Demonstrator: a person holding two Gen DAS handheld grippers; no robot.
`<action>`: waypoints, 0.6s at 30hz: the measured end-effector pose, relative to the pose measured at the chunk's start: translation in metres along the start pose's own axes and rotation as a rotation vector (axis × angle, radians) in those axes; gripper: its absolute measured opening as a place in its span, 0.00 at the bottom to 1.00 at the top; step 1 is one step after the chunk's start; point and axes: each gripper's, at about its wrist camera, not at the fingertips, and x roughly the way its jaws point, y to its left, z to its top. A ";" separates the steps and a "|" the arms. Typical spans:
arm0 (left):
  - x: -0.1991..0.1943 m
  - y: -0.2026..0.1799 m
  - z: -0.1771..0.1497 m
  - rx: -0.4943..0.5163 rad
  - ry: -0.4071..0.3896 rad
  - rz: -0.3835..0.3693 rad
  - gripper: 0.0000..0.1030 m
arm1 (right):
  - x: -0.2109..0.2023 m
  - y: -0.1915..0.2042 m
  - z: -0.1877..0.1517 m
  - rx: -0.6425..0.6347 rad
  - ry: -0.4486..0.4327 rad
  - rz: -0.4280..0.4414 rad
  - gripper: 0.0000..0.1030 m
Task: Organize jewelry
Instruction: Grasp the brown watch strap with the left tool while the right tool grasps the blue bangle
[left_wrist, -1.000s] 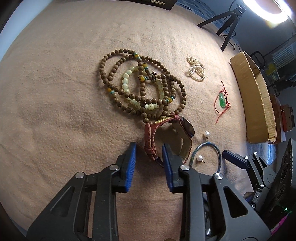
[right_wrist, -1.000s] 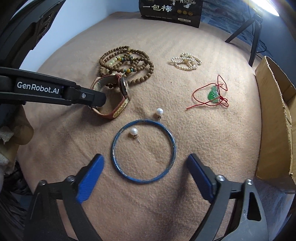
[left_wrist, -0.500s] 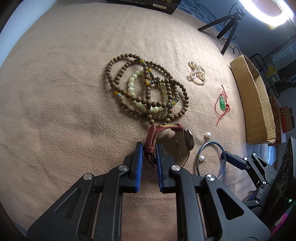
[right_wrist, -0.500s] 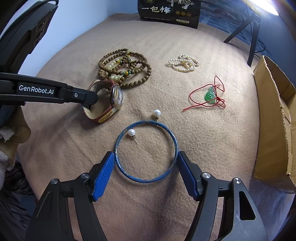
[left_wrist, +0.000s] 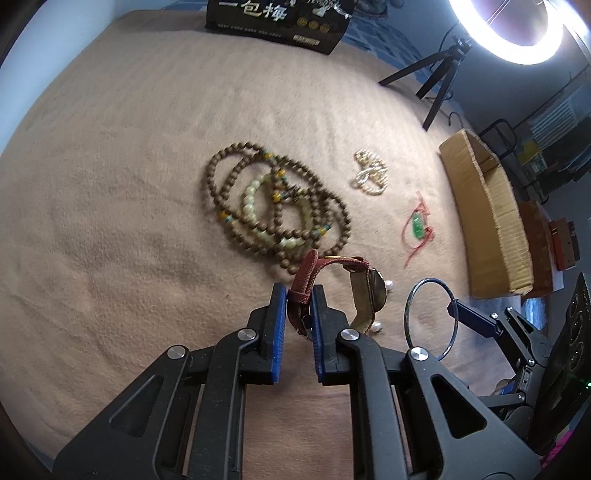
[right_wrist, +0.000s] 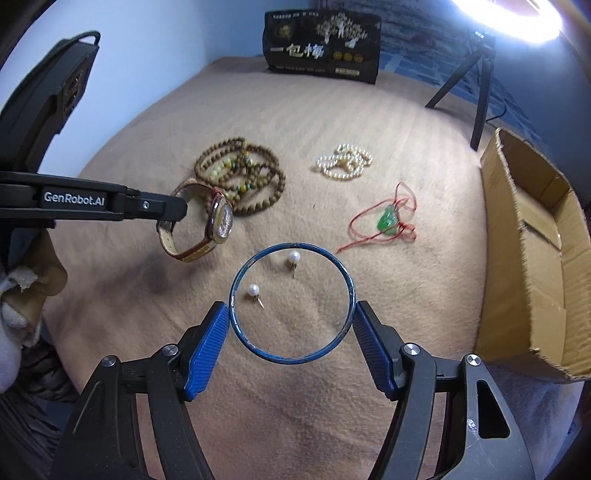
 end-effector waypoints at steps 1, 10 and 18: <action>-0.002 -0.003 0.002 0.000 -0.005 -0.008 0.11 | -0.004 -0.001 0.002 0.000 -0.013 -0.005 0.66; -0.018 -0.043 0.012 0.033 -0.053 -0.087 0.11 | -0.041 -0.033 0.014 0.054 -0.110 -0.061 0.67; -0.021 -0.087 0.020 0.091 -0.081 -0.141 0.11 | -0.071 -0.090 0.011 0.159 -0.174 -0.150 0.67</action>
